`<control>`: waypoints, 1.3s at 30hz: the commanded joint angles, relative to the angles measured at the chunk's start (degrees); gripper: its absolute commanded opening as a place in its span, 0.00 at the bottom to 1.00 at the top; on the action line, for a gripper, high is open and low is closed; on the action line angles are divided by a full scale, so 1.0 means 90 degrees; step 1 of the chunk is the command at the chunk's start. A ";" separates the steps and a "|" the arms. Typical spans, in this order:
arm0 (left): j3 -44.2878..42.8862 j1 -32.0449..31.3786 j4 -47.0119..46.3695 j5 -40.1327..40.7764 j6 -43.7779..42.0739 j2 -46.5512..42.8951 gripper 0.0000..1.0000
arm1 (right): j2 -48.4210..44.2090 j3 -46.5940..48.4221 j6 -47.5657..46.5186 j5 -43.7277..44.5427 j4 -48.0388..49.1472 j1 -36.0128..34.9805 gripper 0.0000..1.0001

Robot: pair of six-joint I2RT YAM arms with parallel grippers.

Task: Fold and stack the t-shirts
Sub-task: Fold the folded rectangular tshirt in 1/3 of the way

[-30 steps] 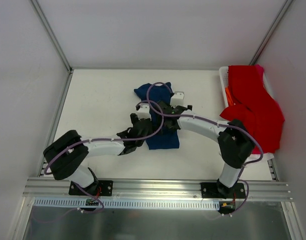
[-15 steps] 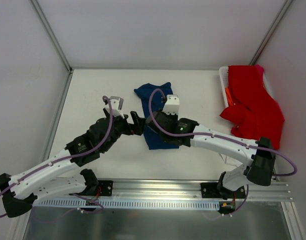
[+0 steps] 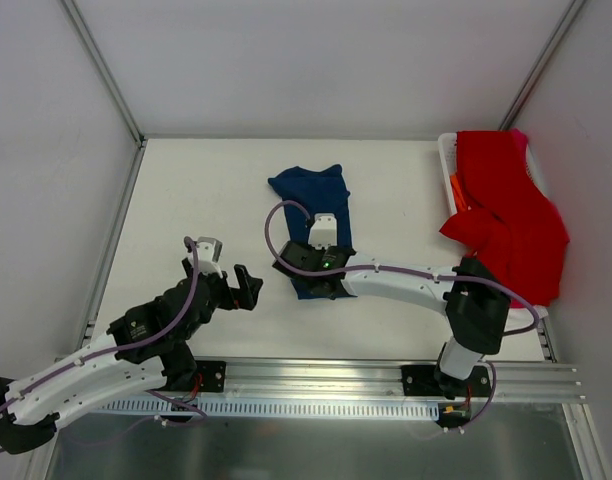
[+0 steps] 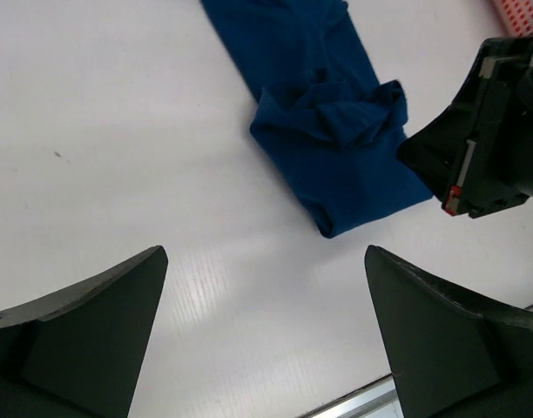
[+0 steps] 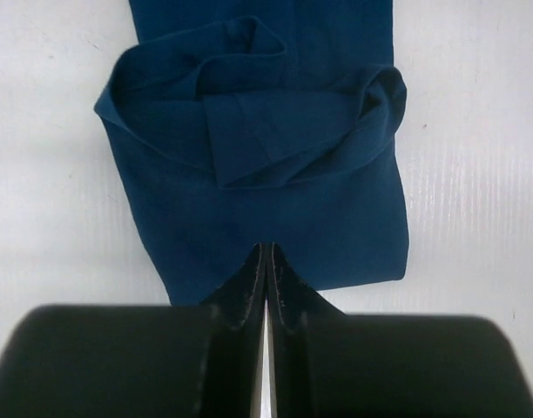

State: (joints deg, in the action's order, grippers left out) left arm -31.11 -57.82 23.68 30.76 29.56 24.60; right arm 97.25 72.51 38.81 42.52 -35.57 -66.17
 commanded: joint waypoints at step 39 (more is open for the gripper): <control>0.0781 -0.0040 -0.0004 0.0332 0.0485 -0.0145 0.99 | 0.1517 0.0379 -0.0757 -0.0721 0.1101 0.1522 0.00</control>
State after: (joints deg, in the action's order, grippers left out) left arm -24.47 -57.82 25.19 33.21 33.56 23.14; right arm 109.47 70.98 34.68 36.40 -27.22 -53.71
